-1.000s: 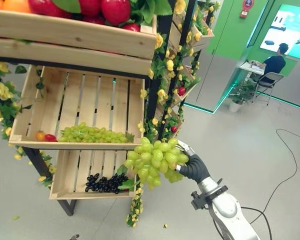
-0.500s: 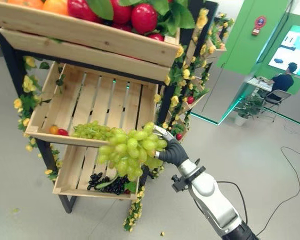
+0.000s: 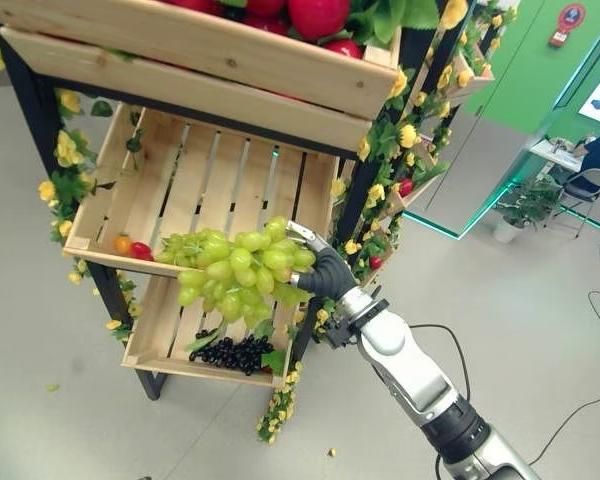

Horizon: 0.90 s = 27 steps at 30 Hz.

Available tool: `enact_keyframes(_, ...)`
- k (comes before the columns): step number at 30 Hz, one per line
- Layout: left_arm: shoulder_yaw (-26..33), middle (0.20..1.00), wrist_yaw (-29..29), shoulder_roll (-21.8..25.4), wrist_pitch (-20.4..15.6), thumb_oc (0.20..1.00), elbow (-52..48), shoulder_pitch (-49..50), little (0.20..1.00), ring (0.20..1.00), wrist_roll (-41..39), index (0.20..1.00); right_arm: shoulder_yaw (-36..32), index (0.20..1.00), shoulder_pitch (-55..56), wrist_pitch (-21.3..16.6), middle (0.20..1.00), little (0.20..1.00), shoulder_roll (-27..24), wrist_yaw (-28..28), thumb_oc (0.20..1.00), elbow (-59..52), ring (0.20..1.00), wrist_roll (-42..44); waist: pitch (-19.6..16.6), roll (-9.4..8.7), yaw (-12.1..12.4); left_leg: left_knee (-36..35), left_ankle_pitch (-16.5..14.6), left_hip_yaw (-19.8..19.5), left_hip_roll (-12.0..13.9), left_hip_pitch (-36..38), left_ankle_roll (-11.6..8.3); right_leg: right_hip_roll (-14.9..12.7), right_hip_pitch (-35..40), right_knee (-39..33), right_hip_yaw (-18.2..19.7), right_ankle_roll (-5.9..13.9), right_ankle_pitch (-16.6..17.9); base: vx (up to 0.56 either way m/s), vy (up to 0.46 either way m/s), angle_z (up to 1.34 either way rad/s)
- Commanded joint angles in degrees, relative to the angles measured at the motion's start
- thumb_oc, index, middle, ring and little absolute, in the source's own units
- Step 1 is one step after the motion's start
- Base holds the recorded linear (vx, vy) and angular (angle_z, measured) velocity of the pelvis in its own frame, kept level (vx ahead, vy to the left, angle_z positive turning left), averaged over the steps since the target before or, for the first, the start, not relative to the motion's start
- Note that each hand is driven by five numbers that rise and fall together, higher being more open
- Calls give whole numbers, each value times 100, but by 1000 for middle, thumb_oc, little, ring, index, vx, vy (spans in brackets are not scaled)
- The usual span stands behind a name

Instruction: Pick up the fruits from the basket on one side to the basket on the other side

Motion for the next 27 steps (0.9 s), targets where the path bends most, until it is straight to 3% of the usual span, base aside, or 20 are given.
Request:
enact_keyframes(1, -442, 1000, -21, -109, -99, 1000, 288, -374, 1000, 1000, -126, 1000, -104, 200, -633, -259, 200, 200, 127, -255, 200, 32, 200, 315, -168, -65, 183, 264, -482, -66, -204, -56, 402, -374, -207, 543, 52, 523, -105, 36, -10, 2)
enact_keyframes(10, -636, 1000, -70, -149, -112, 1000, 337, -382, 1000, 1000, -287, 1000, -30, 200, -1393, -182, 200, 200, 52, -534, 200, 811, 200, 324, -110, -102, 301, 262, -444, -125, -197, -142, 387, -363, -224, 526, -42, 510, -82, 11, -3, 2)
enact_keyframes(20, -841, 1000, -104, -274, -149, 1000, 463, -371, 1000, 1000, -523, 1000, 80, 200, -2241, -154, 200, 200, -103, -782, 200, 1811, 200, 603, -79, -18, 347, 245, -353, -192, -208, -317, 361, -370, -294, 453, -106, 501, -24, 3, 5, 3)
enact_keyframes(27, -865, 1000, -194, -288, -150, 1000, 627, -352, 1000, 1000, -658, 1000, 144, 200, -2878, -164, 200, 200, -592, -642, 200, 2100, 200, 1142, -119, 62, 311, 200, -295, -225, -225, -370, 328, -369, -318, 400, -164, 483, -11, 3, 1, 2)
